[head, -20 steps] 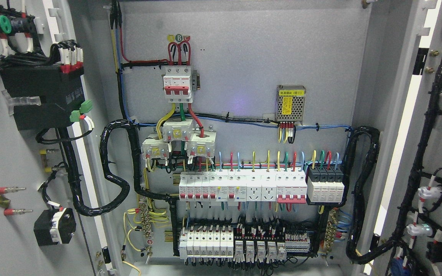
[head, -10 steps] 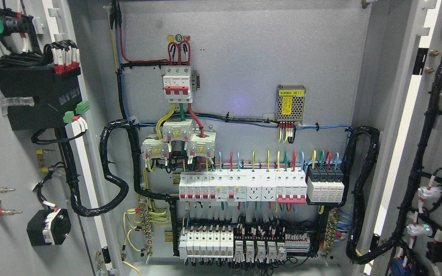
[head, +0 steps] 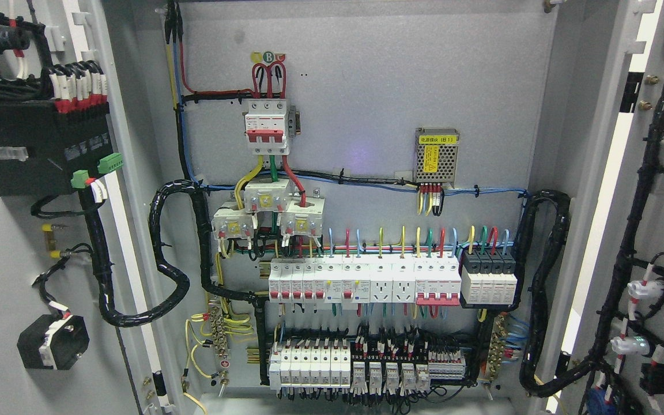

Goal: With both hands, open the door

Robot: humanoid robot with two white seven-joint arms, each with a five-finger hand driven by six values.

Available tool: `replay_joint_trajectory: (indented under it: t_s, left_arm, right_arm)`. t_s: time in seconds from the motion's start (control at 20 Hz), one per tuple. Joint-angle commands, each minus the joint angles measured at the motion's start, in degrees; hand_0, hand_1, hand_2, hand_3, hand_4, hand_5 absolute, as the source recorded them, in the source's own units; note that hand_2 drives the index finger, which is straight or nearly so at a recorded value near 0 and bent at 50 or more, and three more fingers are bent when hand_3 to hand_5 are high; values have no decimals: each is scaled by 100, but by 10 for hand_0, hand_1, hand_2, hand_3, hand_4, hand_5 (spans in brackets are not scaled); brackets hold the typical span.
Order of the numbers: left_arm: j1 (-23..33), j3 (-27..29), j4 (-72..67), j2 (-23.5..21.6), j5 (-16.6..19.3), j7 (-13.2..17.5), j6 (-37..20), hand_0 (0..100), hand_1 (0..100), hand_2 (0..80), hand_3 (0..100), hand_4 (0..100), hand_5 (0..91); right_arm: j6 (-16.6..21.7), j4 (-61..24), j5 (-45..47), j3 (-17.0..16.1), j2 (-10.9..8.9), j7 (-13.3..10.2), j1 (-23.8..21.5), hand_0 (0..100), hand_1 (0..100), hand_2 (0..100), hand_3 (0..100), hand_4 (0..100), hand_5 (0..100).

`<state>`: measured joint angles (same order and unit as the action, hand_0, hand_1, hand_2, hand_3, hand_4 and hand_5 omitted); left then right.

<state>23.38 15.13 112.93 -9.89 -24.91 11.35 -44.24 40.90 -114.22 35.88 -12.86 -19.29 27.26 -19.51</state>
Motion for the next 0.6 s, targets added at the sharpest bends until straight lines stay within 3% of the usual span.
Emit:
replay_joint_trajectory:
  t_s: [0.0,0.55]
  left_arm:
    - [-88,781,-911,-803,-628,-10,-4190,0,0,0,0,0,0]
    - [-852,948,-2160,-1234,-927,-10,-4172,0,0,0,0,0,0]
  right_arm:
    - [-3,154,200,-366,4,-1,-158,385,0,0,0,0,0]
    - [-3,233,428,-647,22,7,-307,384,0,0,0,0,0]
